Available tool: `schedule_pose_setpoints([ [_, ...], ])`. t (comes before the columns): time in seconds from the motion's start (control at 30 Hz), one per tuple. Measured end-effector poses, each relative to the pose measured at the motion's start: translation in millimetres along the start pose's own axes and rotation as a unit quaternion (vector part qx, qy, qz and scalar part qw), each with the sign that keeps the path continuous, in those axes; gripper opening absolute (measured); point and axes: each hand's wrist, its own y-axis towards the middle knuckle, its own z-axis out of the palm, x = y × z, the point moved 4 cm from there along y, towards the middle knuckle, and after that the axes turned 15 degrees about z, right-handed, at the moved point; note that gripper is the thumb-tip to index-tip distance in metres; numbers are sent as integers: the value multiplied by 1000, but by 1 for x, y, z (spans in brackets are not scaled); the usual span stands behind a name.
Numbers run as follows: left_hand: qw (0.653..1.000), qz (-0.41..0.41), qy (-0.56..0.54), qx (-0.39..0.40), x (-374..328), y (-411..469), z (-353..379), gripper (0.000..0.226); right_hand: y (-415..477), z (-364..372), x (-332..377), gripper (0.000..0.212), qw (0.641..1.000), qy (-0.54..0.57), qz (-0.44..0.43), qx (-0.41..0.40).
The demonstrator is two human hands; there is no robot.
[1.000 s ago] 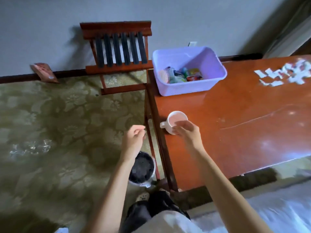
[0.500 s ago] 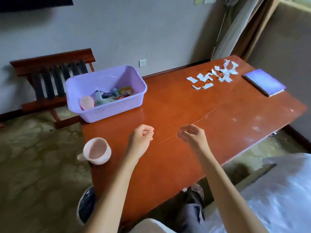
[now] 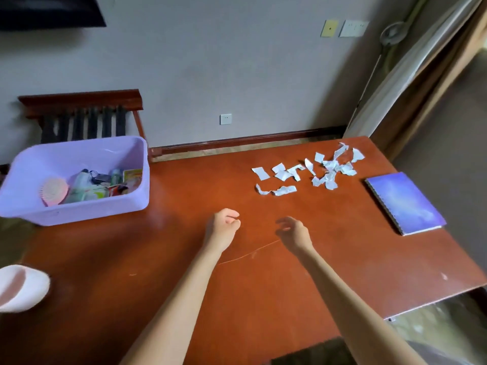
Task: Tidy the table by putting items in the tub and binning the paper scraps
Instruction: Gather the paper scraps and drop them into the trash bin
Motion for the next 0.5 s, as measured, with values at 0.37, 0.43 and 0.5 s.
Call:
schedule_pose_setpoints([
  [0.37, 978, 73, 180, 78, -6, 156, 76, 31, 136, -20, 34, 52, 977, -208, -33, -24],
  [0.43, 973, 80, 206, 72, 2, 173, 86, 28, 157, -14, 42, 55, 962, -266, -57, -19],
  [0.5, 970, 77, 218, 75, 10, 182, 97, 32, 172, -10, 46, 57, 950, -307, -64, -12],
])
